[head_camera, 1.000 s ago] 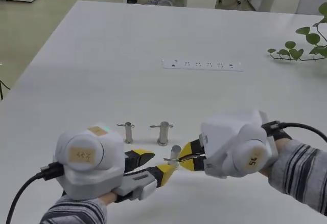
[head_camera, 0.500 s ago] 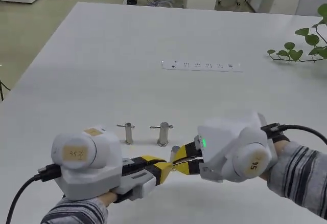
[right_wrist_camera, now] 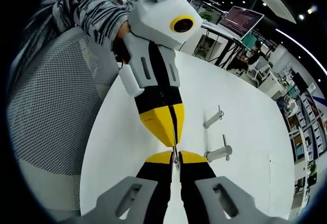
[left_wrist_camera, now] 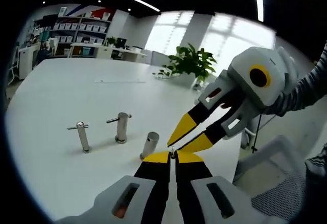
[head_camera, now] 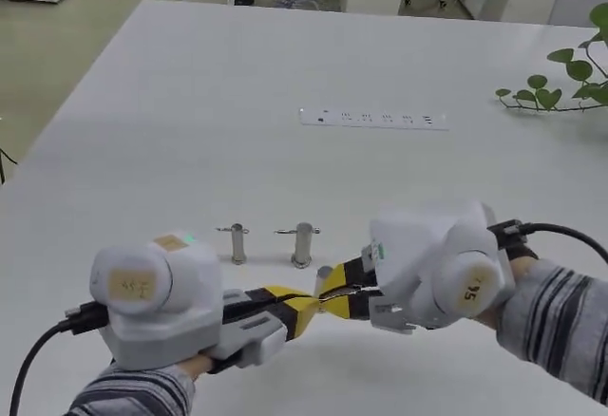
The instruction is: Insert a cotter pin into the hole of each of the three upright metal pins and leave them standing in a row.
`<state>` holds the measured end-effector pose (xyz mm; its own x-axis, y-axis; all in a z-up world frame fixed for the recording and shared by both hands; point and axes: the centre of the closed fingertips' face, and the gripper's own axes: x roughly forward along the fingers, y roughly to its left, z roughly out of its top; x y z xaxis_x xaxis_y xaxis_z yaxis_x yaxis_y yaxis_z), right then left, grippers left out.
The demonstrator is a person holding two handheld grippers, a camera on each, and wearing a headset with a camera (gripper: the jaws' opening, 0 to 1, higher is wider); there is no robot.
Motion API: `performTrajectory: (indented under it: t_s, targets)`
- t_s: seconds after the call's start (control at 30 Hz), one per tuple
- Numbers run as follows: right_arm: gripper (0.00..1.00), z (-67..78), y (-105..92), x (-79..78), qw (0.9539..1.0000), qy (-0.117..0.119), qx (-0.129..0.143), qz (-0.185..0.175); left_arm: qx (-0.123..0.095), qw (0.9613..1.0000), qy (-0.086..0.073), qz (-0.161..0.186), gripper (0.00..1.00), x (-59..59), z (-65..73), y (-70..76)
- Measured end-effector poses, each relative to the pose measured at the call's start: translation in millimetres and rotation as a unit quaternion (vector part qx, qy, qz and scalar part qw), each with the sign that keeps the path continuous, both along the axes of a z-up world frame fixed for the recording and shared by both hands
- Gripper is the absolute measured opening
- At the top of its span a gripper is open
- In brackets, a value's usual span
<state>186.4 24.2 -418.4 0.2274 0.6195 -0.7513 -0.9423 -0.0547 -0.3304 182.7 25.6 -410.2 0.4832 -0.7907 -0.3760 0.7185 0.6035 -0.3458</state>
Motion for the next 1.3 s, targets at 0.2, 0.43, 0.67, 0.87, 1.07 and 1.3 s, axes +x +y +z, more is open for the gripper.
performTrajectory:
  t_s: [0.2, 0.43, 0.67, 0.87, 1.07, 1.3]
  targets:
    - [0.04, -2.1, -3.3, -4.0, 0.9989, 0.044, 0.011, -0.012, 0.032, 0.9975, -0.047, -0.042, 0.00, -4.7, 2.4, -0.7]
    - [0.04, -4.6, -5.3, -11.8, 0.9936, 0.101, 0.041, -0.028, 0.054, 0.9915, -0.079, -0.088, 0.00, -13.0, 2.3, 0.2]
    - [0.04, -9.7, -4.9, -28.5, 0.9865, 0.154, 0.053, -0.021, 0.061, 0.9849, -0.090, -0.134, 0.00, -26.3, -1.0, -2.4]
    - [0.04, -13.5, -4.4, -38.0, 0.9828, 0.176, 0.056, -0.014, 0.051, 0.9814, -0.098, -0.157, 0.00, -32.2, 2.8, -6.2]
    - [0.00, -13.5, -5.0, -41.0, 0.9828, 0.177, 0.051, -0.005, 0.048, 0.9798, -0.097, -0.168, 0.00, -36.2, 2.8, -7.2]
    - [0.00, -13.2, -5.8, -42.5, 0.9878, 0.151, 0.034, 0.016, 0.064, 0.9790, -0.104, -0.163, 0.01, -34.0, -0.6, -5.6]
